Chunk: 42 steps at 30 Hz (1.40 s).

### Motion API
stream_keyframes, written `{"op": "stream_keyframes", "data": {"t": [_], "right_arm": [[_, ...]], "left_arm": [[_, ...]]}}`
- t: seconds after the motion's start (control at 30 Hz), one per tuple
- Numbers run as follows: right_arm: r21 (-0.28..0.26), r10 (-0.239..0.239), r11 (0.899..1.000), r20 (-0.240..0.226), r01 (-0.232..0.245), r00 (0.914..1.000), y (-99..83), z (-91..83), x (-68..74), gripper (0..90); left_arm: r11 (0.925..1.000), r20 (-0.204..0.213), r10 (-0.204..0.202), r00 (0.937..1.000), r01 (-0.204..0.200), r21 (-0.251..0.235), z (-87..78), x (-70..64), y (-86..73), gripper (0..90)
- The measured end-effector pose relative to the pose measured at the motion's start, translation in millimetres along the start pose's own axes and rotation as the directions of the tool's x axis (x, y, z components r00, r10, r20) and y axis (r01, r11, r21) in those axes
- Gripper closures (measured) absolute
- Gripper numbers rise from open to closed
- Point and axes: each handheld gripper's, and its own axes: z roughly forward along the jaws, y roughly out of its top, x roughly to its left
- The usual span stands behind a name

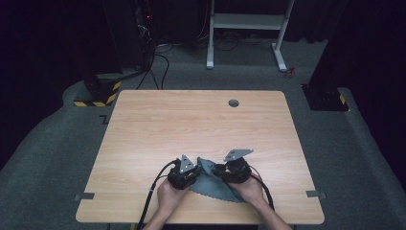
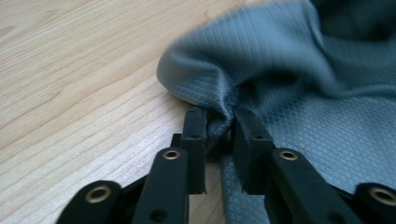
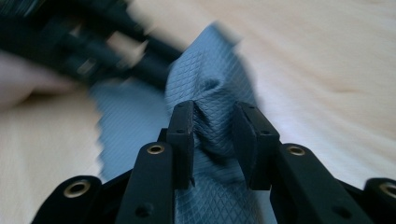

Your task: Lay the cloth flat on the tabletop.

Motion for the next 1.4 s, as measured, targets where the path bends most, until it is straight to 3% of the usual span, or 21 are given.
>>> {"op": "stream_keyframes", "data": {"t": [0.1,0.2,0.3,0.4,0.5,0.6,0.73,0.77,1.0,1.1,1.17,1.27,1.4], "right_arm": [[0.044,-0.054,0.998,-0.006,0.055,0.9985,-4.9,7.3,11.4,67.6],[0.021,-0.02,1.0,-0.014,0.02,0.9997,-6.3,2.3,7.7,67.1],[-0.04,0.003,0.999,0.02,-0.002,0.9998,-6.4,-10.1,1.9,66.5],[-0.072,0.068,0.995,0.052,-0.065,0.9963,-4.9,-19.2,-7.4,66.1],[-0.047,0.11,0.993,0.04,-0.108,0.9931,-3.2,-14.6,-16.3,64.7],[0.011,0.109,0.994,0.014,-0.109,0.9939,-3.1,-0.3,-16.3,65.8],[0.039,0.091,0.995,0.013,-0.092,0.9958,-4.0,10.3,-15.6,84.1],[0.039,0.091,0.995,0.013,-0.092,0.9958,-4.0,10.3,-15.6,84.1],[-0.021,0.087,0.996,0.064,-0.086,0.9941,-1.8,-9.7,-19.9,86.7],[-0.036,0.079,0.996,0.092,-0.076,0.9926,0.0,-16.4,-21.8,86.8],[-0.036,0.065,0.997,0.117,-0.062,0.991,2.7,-20.7,-22.8,86.8],[-0.04,0.038,0.999,0.182,-0.031,0.9825,7.4,-28.3,-24.8,86.8],[-0.031,0.032,0.999,0.269,-0.024,0.9625,10.7,-34.1,-33.8,86.9]], "left_arm": [[1.0,-0.002,0.002,1.0,-0.002,0.001,0.0,-0.1,-0.1,74.6],[0.9997,0.002,0.023,0.9997,-0.023,0.008,-0.2,-0.3,0.3,79.2],[0.9998,0.007,0.015,0.9999,-0.016,0.008,-0.1,-0.4,0.1,80.9],[0.9998,0.008,0.017,0.9998,-0.017,0.007,0.0,-0.7,0.1,81.9],[0.9998,0.008,0.018,0.9998,-0.018,0.008,0.0,-0.5,0.2,81.8],[0.9998,0.006,0.018,0.9998,-0.018,0.006,0.1,-1.0,0.0,81.8],[0.9999,0.005,0.015,0.9999,-0.015,0.006,-0.1,-1.4,-0.2,81.9],[0.9999,0.005,0.015,0.9999,-0.015,0.006,-0.1,-1.4,-0.2,82.0],[0.9995,-0.009,0.016,0.9998,-0.016,-0.026,-4.0,-1.4,-2.2,85.3],[0.9981,0.002,-0.021,0.9998,0.021,-0.058,-6.9,3.5,-3.7,86.2],[0.9985,0.01,-0.021,0.9997,0.021,-0.051,-5.7,6.6,-2.8,87.1],[0.9995,0.004,0.001,1.0,-0.001,-0.033,-4.5,9.2,1.3,87.3],[0.9996,-0.035,0.023,0.9991,-0.023,-0.017,-6.2,18.0,13.5,87.3]]}}
